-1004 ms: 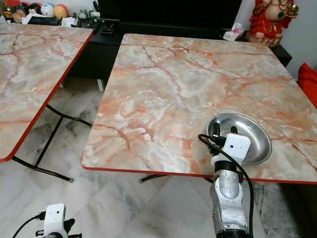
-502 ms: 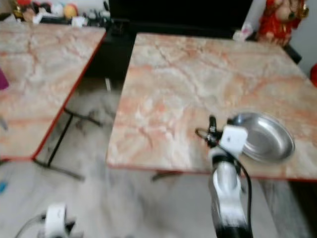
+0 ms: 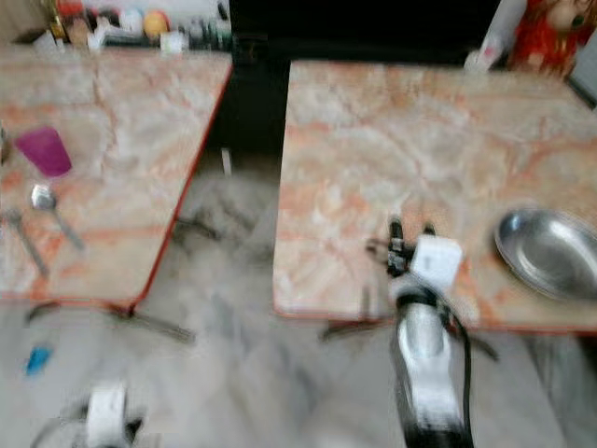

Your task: Setting the table

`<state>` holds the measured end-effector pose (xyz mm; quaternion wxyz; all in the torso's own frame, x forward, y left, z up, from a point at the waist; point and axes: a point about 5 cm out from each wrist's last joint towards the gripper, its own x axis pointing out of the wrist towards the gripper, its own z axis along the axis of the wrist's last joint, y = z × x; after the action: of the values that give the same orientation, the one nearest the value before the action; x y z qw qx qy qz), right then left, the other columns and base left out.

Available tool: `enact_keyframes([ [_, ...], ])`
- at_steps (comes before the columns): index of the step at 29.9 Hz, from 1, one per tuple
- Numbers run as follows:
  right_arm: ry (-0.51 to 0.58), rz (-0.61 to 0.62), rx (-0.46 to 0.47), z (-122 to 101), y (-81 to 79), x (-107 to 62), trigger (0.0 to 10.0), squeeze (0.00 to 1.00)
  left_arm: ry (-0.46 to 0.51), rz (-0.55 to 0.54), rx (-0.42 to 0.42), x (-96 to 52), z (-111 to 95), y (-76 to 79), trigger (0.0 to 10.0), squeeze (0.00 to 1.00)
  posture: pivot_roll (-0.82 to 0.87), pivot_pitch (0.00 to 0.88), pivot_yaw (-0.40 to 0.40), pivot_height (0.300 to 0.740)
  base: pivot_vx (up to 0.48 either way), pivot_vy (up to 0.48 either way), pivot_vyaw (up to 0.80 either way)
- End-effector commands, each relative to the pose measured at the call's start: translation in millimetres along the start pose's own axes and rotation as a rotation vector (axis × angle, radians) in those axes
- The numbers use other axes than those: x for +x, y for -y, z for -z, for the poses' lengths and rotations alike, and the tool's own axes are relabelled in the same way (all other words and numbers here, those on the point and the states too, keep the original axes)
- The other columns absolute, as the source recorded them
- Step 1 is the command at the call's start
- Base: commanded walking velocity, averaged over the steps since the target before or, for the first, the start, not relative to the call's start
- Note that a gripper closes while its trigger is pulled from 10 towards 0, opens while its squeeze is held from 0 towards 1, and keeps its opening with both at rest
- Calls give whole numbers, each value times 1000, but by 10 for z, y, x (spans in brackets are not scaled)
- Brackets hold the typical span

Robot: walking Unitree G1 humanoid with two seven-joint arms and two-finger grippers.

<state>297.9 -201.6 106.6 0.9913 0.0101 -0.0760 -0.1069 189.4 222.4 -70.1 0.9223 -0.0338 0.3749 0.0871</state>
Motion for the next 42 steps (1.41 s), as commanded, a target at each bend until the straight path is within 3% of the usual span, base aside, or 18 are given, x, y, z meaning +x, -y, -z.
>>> enact_keyframes([
  [1,2,-24,4,-2,-70,-6,10000,0,-20,-16,6,-23,57,-64,10000,0,106,38,-67,740,0,371,0],
  [6,6,-10,8,-8,-40,11,10000,0,-12,-12,10,-13,22,-70,10000,0,109,9,-67,740,0,373,0],
  [21,28,-32,17,-90,-128,95,10000,0,-18,-38,-19,-19,38,-101,10000,0,107,87,-72,740,0,370,0],
  [28,35,-33,2,-98,-114,85,10000,0,-20,-37,-19,-21,46,-99,10000,0,106,84,-73,740,0,372,0],
  [34,35,-48,3,-67,-129,45,10000,0,-30,-30,-11,-29,75,-90,10000,0,110,19,-70,740,0,371,476],
  [42,36,-56,9,-92,-135,87,10000,0,-23,-32,-11,-8,23,-80,10000,0,106,54,-72,740,0,372,0],
])
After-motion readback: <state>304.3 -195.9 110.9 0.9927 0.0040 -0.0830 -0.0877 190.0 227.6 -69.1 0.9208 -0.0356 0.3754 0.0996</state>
